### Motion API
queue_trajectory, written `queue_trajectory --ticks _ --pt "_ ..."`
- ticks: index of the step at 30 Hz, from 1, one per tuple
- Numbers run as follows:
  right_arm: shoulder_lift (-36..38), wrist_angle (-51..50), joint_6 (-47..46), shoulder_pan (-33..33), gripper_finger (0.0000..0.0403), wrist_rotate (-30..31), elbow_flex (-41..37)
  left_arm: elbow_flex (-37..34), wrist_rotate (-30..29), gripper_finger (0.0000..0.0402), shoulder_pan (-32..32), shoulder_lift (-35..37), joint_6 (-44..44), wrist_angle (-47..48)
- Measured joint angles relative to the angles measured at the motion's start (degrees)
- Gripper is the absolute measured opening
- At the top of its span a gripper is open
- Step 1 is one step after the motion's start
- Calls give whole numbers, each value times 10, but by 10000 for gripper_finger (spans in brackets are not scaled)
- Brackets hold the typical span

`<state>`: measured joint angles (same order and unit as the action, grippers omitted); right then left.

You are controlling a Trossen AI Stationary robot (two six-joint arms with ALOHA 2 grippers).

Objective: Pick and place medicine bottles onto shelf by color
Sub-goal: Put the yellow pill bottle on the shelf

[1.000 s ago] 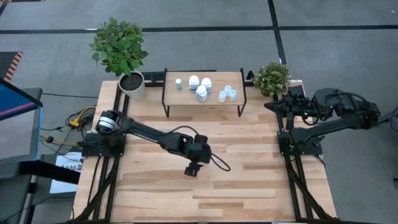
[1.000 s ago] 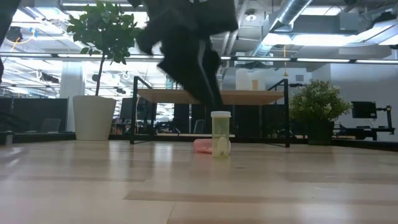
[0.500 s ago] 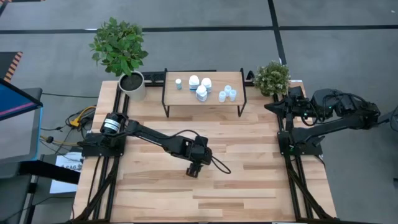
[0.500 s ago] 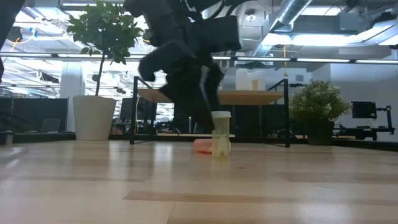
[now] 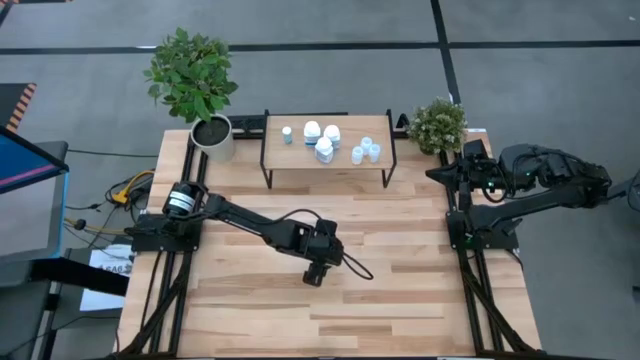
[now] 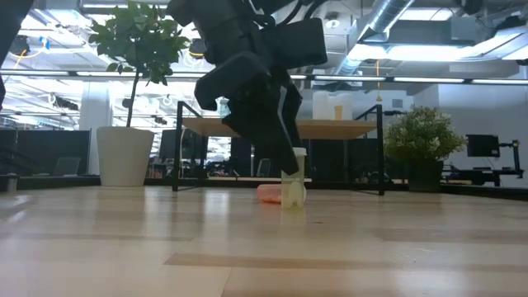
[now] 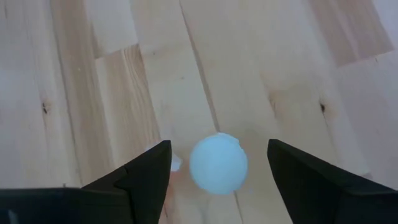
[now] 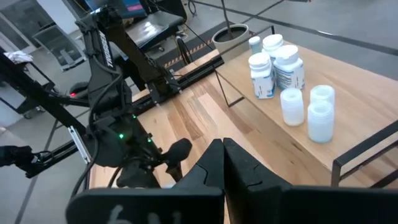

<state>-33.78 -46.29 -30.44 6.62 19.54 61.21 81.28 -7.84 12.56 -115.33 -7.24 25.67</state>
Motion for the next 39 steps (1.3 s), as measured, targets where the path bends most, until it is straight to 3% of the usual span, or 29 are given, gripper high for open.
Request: queue_trajectory --ticks 4,10,14,18,28,34,39 --pt "0 0 -1 0 13 0 0 0 0 218 0 0 4 1" --pt "0 0 -1 0 13 0 0 0 1 132 0 1 7 3" --pt "0 0 -1 0 13 0 0 11 15 78 -6 18 56 54" --pt "0 0 -1 0 13 0 0 43 23 76 -29 65 70 142" --pt "0 0 0 0 13 0 0 58 -56 85 -137 223 75 306" --pt "0 0 0 0 13 0 0 58 -52 77 -240 264 37 318" --pt "0 0 0 0 13 0 0 58 -19 93 -317 263 17 319"
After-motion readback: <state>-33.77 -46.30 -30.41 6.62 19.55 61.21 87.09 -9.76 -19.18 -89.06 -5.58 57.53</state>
